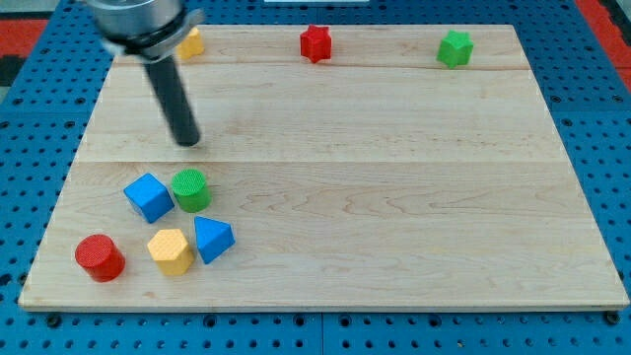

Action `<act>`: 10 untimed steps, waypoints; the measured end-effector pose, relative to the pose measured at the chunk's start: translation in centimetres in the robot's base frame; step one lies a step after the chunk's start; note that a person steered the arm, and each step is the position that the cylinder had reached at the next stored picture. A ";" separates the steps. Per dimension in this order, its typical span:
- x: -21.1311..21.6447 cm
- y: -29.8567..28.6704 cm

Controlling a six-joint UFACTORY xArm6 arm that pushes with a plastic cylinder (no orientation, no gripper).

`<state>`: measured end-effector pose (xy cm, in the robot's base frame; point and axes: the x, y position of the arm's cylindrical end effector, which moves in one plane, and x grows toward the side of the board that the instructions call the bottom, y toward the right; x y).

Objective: Move the red star to the above to the green circle

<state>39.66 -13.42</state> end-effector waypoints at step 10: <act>-19.6 -4.4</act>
<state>20.09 -17.83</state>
